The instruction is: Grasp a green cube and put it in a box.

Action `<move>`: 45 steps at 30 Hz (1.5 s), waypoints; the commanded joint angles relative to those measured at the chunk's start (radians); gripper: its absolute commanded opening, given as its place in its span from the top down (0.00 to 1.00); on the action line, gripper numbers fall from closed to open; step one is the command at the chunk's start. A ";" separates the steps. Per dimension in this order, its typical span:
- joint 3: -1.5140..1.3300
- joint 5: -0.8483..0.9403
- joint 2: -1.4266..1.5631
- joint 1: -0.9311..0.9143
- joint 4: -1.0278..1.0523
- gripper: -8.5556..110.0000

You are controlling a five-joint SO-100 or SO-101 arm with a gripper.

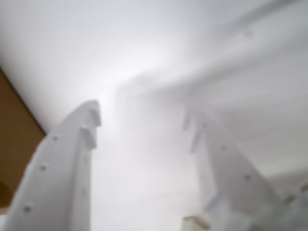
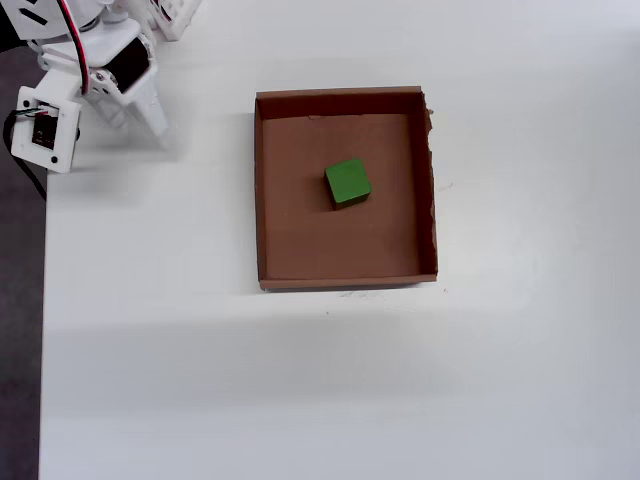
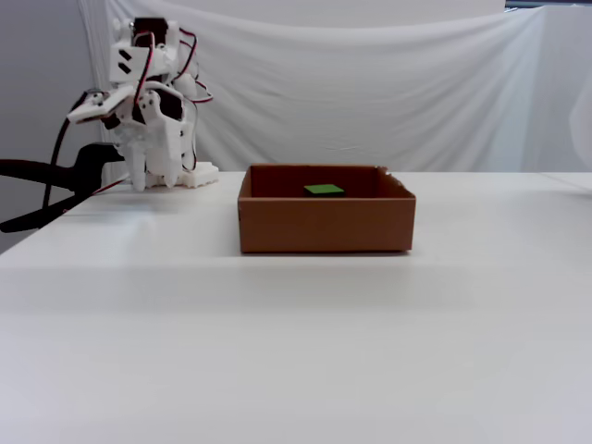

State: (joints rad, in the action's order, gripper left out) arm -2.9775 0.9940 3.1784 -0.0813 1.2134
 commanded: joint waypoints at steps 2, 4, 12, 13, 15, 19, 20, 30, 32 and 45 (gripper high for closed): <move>0.006 -0.005 0.006 -0.011 0.020 0.74; 0.006 -0.005 0.006 -0.012 0.020 0.74; 0.006 -0.005 0.006 0.028 0.020 0.74; 0.006 -0.005 0.006 0.028 0.020 0.74; 0.006 -0.005 0.006 0.028 0.020 0.74; 0.006 -0.006 0.006 0.028 0.020 0.74; 0.006 -0.006 0.006 0.028 0.020 0.74; 0.006 -0.006 0.006 0.028 0.020 0.74; 0.006 -0.006 0.006 0.028 0.020 0.74; 0.006 -0.006 0.006 0.028 0.020 0.74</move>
